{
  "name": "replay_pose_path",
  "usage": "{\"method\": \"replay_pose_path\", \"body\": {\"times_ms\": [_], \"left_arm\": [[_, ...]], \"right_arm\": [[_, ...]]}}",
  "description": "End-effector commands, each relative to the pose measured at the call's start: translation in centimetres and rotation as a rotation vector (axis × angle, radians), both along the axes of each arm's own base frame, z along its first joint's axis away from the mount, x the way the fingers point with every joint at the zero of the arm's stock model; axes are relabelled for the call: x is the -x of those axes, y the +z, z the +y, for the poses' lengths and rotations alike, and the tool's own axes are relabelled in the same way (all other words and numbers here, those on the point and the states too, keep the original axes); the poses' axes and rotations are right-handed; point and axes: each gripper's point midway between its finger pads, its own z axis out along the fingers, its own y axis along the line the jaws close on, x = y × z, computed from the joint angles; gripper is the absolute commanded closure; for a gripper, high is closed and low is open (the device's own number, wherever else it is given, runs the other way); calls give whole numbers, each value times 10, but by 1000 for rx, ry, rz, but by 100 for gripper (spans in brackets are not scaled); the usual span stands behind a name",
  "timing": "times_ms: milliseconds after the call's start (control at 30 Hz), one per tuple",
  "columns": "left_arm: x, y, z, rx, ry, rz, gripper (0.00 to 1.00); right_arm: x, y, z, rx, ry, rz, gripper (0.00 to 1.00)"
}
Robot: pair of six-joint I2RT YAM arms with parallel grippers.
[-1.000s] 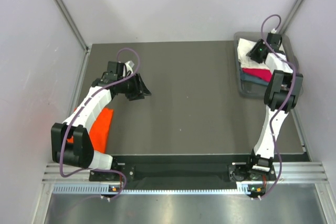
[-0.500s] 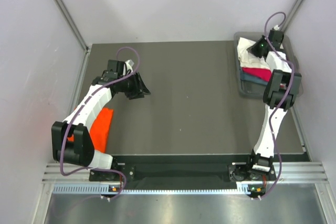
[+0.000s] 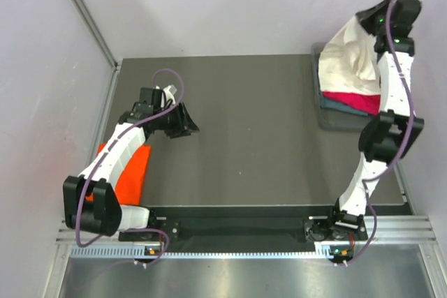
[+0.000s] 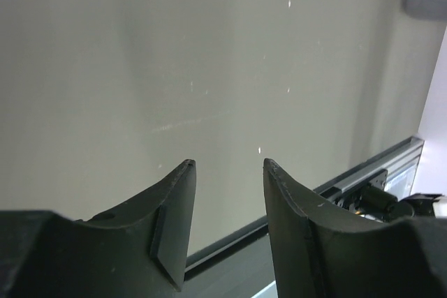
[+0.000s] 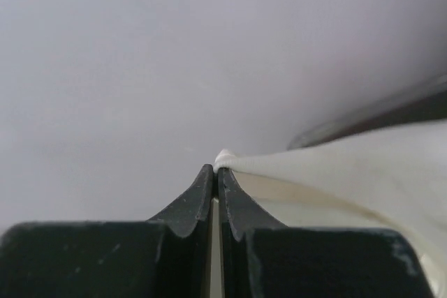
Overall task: Fold and stack the t-shirts
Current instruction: Grab the tshirt from the pile, then move the tshirt to the center of the board
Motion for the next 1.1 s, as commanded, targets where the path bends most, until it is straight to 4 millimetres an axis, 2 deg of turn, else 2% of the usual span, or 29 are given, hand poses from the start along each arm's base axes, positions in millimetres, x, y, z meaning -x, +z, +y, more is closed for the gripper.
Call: {"method": "replay_pose_path", "body": {"times_ms": [0,67,100,133,167,200,300,333,367,467,500,567,600,633,667,700,733,767,800,833,867,900,933,967,1000,1033,1067], "left_arm": [[11,6,-5,43,-26,-56,51],[17,10,-4,49,-27,-73,50],[20,10,-4,51,-29,-70,50],[22,11,-3,48,-29,-76,49],[25,16,-2,47,-29,-91,49],[26,19,-2,49,-27,-101,48],[27,31,2,47,-2,-136,44],[27,34,2,53,12,-139,43],[28,38,3,54,24,-150,39],[28,51,6,61,52,-178,36],[28,53,8,56,65,-182,36],[30,61,12,50,95,-181,38],[30,76,12,53,100,-201,38],[36,77,15,35,103,-178,38],[39,83,18,26,108,-190,38],[38,94,22,10,120,-217,38],[45,92,28,-25,128,-192,38],[48,96,32,-42,146,-195,38],[48,106,38,-60,170,-216,38],[52,108,39,-64,172,-215,37],[56,114,40,-57,175,-227,37],[59,117,39,-45,179,-230,35],[62,118,36,-25,164,-231,33],[63,117,33,-10,155,-230,32],[63,115,29,11,146,-217,31],[66,112,19,55,104,-193,31],[62,102,12,89,84,-184,31]], "right_arm": [[92,223,29,89,9,-485,100],[119,260,38,104,1,-586,100],[145,288,49,103,10,-651,100],[160,306,57,69,29,-694,100],[175,323,65,59,52,-745,100],[195,340,82,43,97,-793,100],[233,377,111,1,156,-894,100],[252,397,118,-11,175,-949,100],[260,408,125,-67,208,-986,100],[260,409,157,-224,350,-978,100],[263,405,182,-262,424,-960,100],[246,374,209,-307,488,-852,100],[258,369,230,-341,549,-821,100],[243,330,250,-372,593,-708,100],[246,312,264,-391,625,-653,100],[274,304,286,-417,698,-621,100],[261,240,307,-430,719,-454,100],[268,211,318,-436,741,-371,99],[297,196,331,-441,789,-330,98],[295,112,344,-404,792,-94,85],[306,75,349,-371,824,12,77],[320,17,353,-334,857,173,67],[337,-35,342,-241,860,326,46],[350,-61,330,-192,856,394,41],[360,-104,312,-143,808,494,24],[374,-126,298,-80,810,548,17],[383,-132,286,-57,799,562,16]]}}
